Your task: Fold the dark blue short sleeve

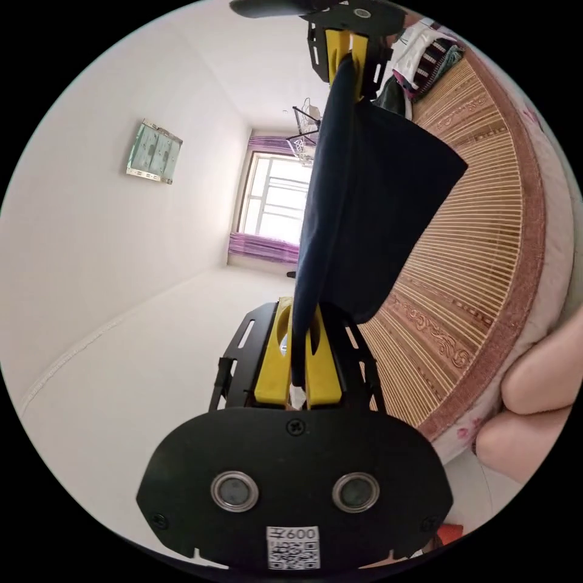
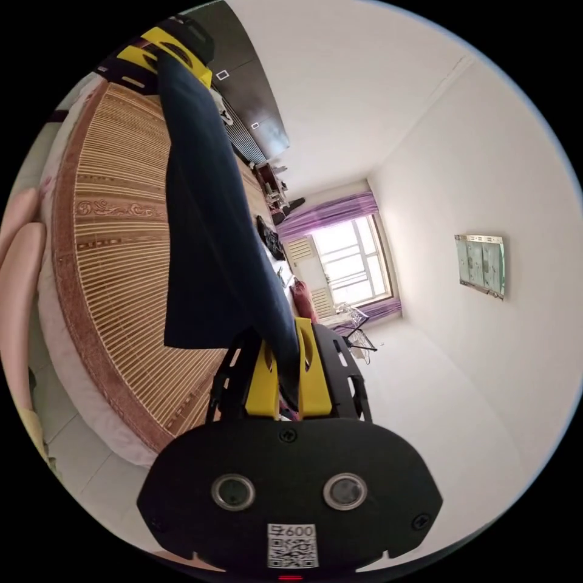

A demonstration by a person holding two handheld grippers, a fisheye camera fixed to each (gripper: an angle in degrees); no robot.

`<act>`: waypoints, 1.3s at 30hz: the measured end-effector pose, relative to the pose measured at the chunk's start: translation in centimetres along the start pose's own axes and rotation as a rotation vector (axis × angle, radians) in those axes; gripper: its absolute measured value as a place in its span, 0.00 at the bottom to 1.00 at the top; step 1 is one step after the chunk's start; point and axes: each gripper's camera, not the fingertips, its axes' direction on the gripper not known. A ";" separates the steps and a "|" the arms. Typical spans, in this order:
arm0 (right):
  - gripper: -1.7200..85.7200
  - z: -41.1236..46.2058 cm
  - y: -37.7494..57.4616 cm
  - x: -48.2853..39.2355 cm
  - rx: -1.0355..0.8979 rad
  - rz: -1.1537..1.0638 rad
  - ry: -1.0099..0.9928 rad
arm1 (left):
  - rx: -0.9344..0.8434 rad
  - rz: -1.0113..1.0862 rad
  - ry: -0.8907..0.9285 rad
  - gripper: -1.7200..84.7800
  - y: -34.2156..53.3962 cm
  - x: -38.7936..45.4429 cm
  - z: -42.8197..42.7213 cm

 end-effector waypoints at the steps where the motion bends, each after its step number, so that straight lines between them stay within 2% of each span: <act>1: 0.01 -1.4 0.7 -0.5 0.007 -0.031 -0.018 | -0.010 0.002 0.023 0.03 0.9 0.3 -2.4; 5: 0.01 -6.2 3.1 -2.6 0.046 -0.101 -0.135 | -0.019 0.057 0.009 0.03 3.9 2.8 -9.4; 10: 0.01 -8.8 4.2 -3.1 0.071 -0.125 -0.284 | -0.073 0.022 0.214 0.03 6.2 2.4 -15.4; 14: 0.01 -9.2 3.1 -2.5 0.102 -0.122 -0.212 | -0.086 -0.003 0.227 0.03 6.7 1.2 -16.9; 19: 0.01 -7.0 -1.2 -1.3 0.129 -0.044 -0.082 | -0.102 0.001 0.171 0.03 7.0 -0.5 -15.8; 22: 0.01 -4.1 -5.0 -2.0 0.157 0.003 -0.033 | -0.116 -0.037 0.055 0.03 8.0 -0.3 -12.2; 26: 0.01 0.6 -9.0 -7.3 0.136 -0.067 -0.115 | -0.159 -0.029 0.002 0.03 9.9 4.4 -9.1; 28: 0.01 1.7 -8.9 -11.4 0.076 -0.184 -0.202 | -0.188 0.093 0.141 0.04 11.1 10.6 -9.9; 29: 0.01 1.6 -8.3 -14.2 0.030 -0.311 -0.259 | -0.186 0.139 0.189 0.04 11.4 12.4 -10.6; 31: 0.01 0.7 -7.3 -17.0 -0.002 -0.480 -0.300 | -0.127 0.325 0.349 0.05 12.2 17.5 -15.2; 32: 0.01 0.2 -7.2 -17.5 -0.040 -0.559 -0.334 | -0.118 0.347 0.362 0.05 12.2 18.0 -16.3; 35: 0.01 0.9 -8.7 -15.2 -0.121 -0.596 -0.488 | -0.118 0.379 0.427 0.05 11.1 16.5 -19.5; 37: 0.01 2.2 -10.4 -12.8 -0.175 -0.555 -0.570 | -0.145 0.341 0.539 0.04 10.0 13.7 -19.4; 39: 0.01 3.3 -12.2 -10.4 -0.225 -0.548 -0.639 | -0.297 0.301 0.654 0.04 8.6 9.6 -17.8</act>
